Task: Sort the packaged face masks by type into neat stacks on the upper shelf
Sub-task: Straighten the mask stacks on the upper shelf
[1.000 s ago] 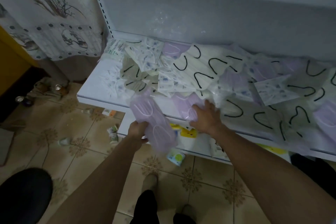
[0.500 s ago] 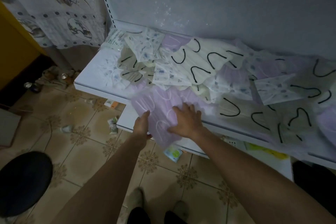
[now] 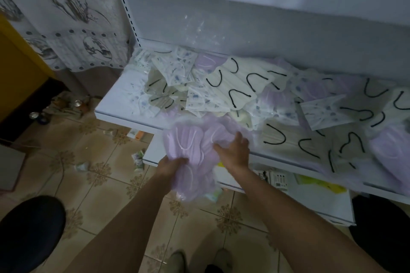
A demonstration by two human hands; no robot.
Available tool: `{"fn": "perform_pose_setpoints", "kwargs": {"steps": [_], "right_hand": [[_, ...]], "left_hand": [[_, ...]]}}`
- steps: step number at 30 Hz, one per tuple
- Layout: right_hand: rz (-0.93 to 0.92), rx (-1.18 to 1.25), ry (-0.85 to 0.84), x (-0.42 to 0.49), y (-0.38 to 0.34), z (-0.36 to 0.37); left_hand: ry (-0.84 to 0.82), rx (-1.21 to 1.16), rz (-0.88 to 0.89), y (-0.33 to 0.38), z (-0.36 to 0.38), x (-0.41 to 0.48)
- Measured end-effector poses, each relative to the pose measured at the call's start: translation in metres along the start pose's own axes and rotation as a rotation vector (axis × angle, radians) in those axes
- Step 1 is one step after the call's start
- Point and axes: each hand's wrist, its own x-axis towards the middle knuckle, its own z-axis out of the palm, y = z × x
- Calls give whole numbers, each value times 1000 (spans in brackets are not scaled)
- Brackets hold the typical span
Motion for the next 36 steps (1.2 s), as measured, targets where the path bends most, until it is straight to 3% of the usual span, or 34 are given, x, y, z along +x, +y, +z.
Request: {"fn": "perform_pose_setpoints", "kwargs": {"steps": [2,4,9,13,16,21,24,26,30,36], "right_hand": [[273,332,-93,-5,-21,-7],[314,541,-146,-13,-46,-14],[25,474,-258,-47,-124,-20],[-179,440,-441,-86,-182,-13],[-263,436,-463,-111,-220,-5],[-338,344,-339,-142,-275,-8],[-314,423,-513,-153,-301,-16],[-419,551,-584,-159,-319,-22],[-634,578,-434,-169,-355,-57],[-697,591,-207,-155,-365,-132]], "left_hand": [[-5,14,6,19,-17,-15],[-30,45,19,42,-36,-30],[-107,95,43,98,-87,-74],[-160,73,63,126,-128,-107],[-102,66,147,144,-161,-129],[-36,41,266,186,-220,-168],[22,83,359,219,-244,-190],[36,142,429,244,-254,-200],[17,310,541,293,-248,-213],[-78,474,710,357,-177,-214]]}}
